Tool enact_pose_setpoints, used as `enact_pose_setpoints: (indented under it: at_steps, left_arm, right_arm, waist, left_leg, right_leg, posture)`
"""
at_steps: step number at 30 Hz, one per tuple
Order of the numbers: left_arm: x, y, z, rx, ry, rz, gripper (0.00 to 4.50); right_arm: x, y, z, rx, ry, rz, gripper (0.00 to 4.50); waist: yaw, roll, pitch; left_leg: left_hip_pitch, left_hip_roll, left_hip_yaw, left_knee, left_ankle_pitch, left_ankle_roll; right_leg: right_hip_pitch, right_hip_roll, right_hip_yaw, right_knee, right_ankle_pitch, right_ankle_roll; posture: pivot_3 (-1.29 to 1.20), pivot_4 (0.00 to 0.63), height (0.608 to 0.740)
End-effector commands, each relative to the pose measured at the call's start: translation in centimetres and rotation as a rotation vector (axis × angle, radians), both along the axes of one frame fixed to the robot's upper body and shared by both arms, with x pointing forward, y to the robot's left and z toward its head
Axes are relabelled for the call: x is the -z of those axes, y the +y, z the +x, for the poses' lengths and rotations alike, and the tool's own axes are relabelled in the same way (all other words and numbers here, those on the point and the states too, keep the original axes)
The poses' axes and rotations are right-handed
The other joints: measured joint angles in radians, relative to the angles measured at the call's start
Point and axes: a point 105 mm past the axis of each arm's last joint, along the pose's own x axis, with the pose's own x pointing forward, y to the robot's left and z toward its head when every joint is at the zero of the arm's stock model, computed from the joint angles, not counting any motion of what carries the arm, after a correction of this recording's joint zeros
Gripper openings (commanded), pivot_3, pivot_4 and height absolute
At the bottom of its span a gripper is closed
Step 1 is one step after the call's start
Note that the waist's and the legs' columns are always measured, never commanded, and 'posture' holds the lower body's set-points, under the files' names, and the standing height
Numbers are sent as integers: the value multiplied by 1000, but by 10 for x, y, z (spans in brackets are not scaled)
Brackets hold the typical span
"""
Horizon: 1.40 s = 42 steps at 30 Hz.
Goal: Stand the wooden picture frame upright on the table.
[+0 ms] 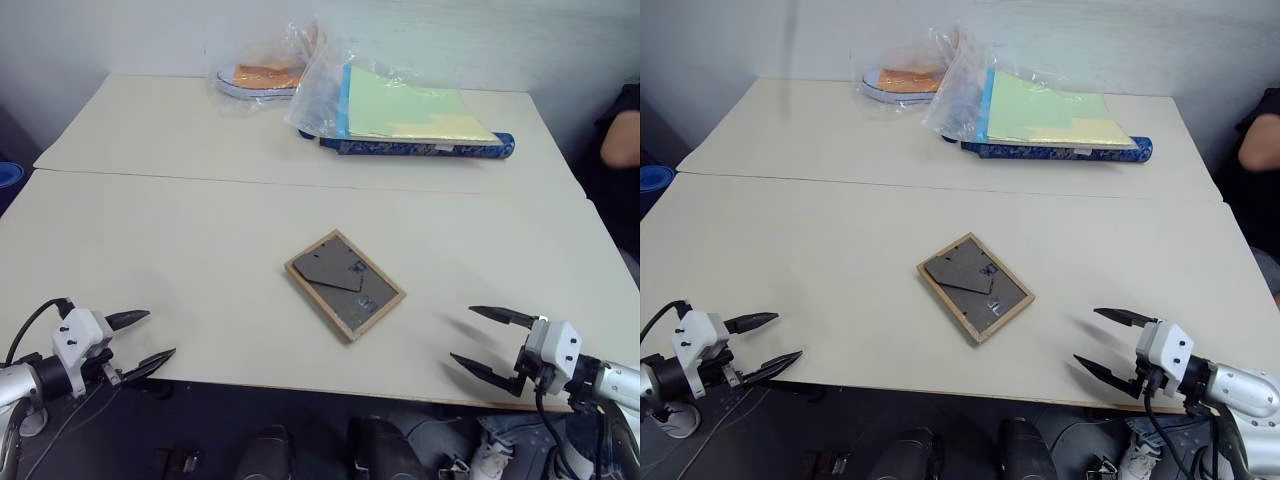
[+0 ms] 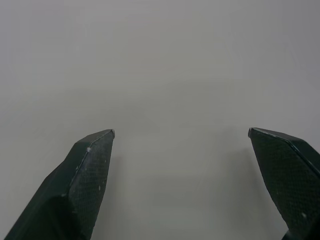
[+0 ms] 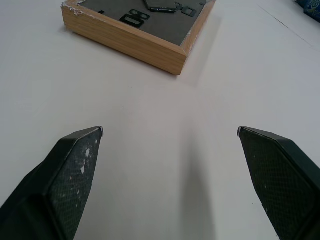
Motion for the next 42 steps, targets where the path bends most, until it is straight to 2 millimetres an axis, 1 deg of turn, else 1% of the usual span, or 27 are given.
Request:
enact_pose_setpoints:
  at_steps: [1, 2, 3, 5, 7, 8, 9, 10, 12, 14, 17, 18, 20, 23, 30, 35, 37, 38, 40, 42]
  left_arm:
    - [-12, -9, 7, 2, -34, -34, 4500]
    - [-15, -17, 11, 12, -30, -62, 4500]
    - [-18, -30, 15, 43, -20, -100, 4500]
    - [-19, -58, 23, 122, -6, -84, 4143]
    - [-16, -79, 29, 171, 25, -64, 3555]
    - [-15, -91, 34, 191, 28, -73, 3253]
    - [-14, -100, 38, 203, 36, -81, 2859]
    - [-13, -109, 44, 208, 34, -77, 2639]
    - [-8, -127, 56, 223, 34, -83, 1996]
    - [-4, -139, 64, 229, 44, -86, 1366]
    - [2, -159, 68, 265, 96, -117, 405]
    - [3, -167, 67, 303, 107, -125, 94]
    - [5, -181, 69, 332, 113, -124, 94]
    - [4, -192, 80, 328, 93, -125, 94]
    - [-2, -203, 102, 276, 74, -170, 94]
    - [-2, -207, 105, 272, 69, -179, 94]
    - [0, -205, 105, 266, 73, -174, 94]
    - [2, -201, 104, 260, 85, -165, 94]
    - [6, -186, 101, 227, 125, -156, 94]
    - [3, -163, 96, 192, 173, -163, 475]
  right_arm:
    - [-5, 4, 7, -12, -14, 21, 4451]
    - [-7, 7, 12, -15, -15, 25, 4451]
    - [-9, 11, 20, -15, -7, 28, 4451]
    - [-15, 17, 41, 3, -22, 41, 4089]
    - [-18, 23, 58, 13, -39, 17, 3484]
    - [-19, 26, 69, 21, -43, 10, 3168]
    - [-19, 29, 77, 27, -48, -1, 2728]
    - [-20, 33, 85, 20, -63, -4, 2495]
    - [-20, 43, 98, 10, -75, -15, 1777]
    - [-17, 49, 108, 3, -75, -25, 1063]
    - [-14, 60, 112, -42, -72, -34, 9]
    - [-13, 63, 113, -54, -77, -39, 0]
    - [-10, 70, 112, -76, -66, -29, 0]
    - [-5, 81, 101, -125, -37, -15, 0]
    - [0, 88, 70, -151, 7, -15, 0]
    - [2, 91, 56, -132, 24, -18, 0]
    - [3, 88, 54, -101, 34, -14, 0]
    - [5, 85, 53, -84, 40, -22, 0]
    - [7, 78, 51, -64, 45, -44, 0]
    - [4, 69, 50, -53, 44, -64, 0]
  waist:
    - [0, 0, 0]
    - [0, 0, 0]
    - [0, 0, 0]
    - [0, 0, 0]
    - [-1, 0, 0]
    - [-2, 0, 0]
    - [-1, 0, 0]
    - [-1, 0, 0]
    - [-1, 0, 0]
    - [-1, 0, 0]
    - [-2, 0, 0]
    - [-2, 0, 0]
    - [-1, 0, 0]
    - [1, 0, 0]
    - [2, 1, 0]
    - [2, 0, 0]
    - [2, 0, 0]
    - [2, 0, 0]
    - [1, 1, 0]
    - [-1, 1, -1]
  left_leg:
    - [0, 0, 0, 0, 0, 0]
    - [0, 0, 0, 0, 0, 0]
    - [0, 0, 0, 0, 0, 0]
    - [0, 0, 0, 2, 0, 0]
    - [1, 0, 0, 2, 0, 0]
    - [1, 0, 0, 2, 0, 0]
    - [0, 0, 0, 1, 0, 0]
    - [0, 0, 0, 1, 0, -1]
    - [-2, -1, 1, 2, 1, -1]
    - [-2, -1, 1, 3, 1, -1]
    - [-3, -1, 2, 3, 1, -1]
    - [-3, -1, 2, 3, 1, -1]
    - [-3, -1, 2, 3, 1, -1]
    - [-3, -1, 1, 4, 1, -1]
    - [-3, -1, 1, 5, 1, -1]
    - [-3, -1, 1, 5, 1, -1]
    - [-2, -1, 1, 5, 1, -1]
    - [-2, -1, 1, 5, 1, -1]
    - [-2, -1, 1, 5, 1, -1]
    - [-2, -1, 1, 5, 1, -1]
  right_leg:
    - [0, 0, 0, 0, 0, 0]
    - [0, 0, 0, 0, 0, 0]
    - [0, 0, 0, 0, 0, 0]
    - [1, 0, 0, 1, 0, 0]
    - [1, 0, 0, 2, 0, 0]
    - [1, 0, 0, 3, 0, 0]
    - [0, 0, 0, 6, 0, 0]
    - [0, 0, 0, 6, 0, 0]
    - [-2, 1, 0, 7, 0, 0]
    - [-2, 1, -1, 8, 0, 0]
    - [-3, 1, -1, 8, 0, 0]
    - [-3, 1, -1, 8, 0, 0]
    - [-3, 1, -1, 8, 0, 0]
    - [-2, 1, -1, 8, 0, 0]
    - [-2, 1, -1, 9, 0, 0]
    - [-2, 1, -1, 9, 0, 0]
    - [-2, 1, -1, 9, 0, 1]
    - [-2, 1, -1, 9, 0, 1]
    - [-2, 1, -1, 9, 0, 0]
    - [-2, 1, -1, 9, 0, 0]
  posture:
    - [0, 150, 740]
    - [0, 150, 740]
    - [0, 150, 740]
    - [0, 150, 740]
    - [0, 150, 740]
    - [0, 150, 740]
    - [0, 150, 740]
    - [0, 150, 740]
    - [0, 150, 740]
    - [0, 150, 740]
    - [0, 150, 740]
    - [0, 150, 740]
    - [0, 150, 740]
    - [0, 150, 740]
    - [0, 150, 740]
    - [0, 150, 740]
    - [0, 150, 740]
    - [0, 150, 740]
    - [0, 150, 740]
    - [0, 150, 740]
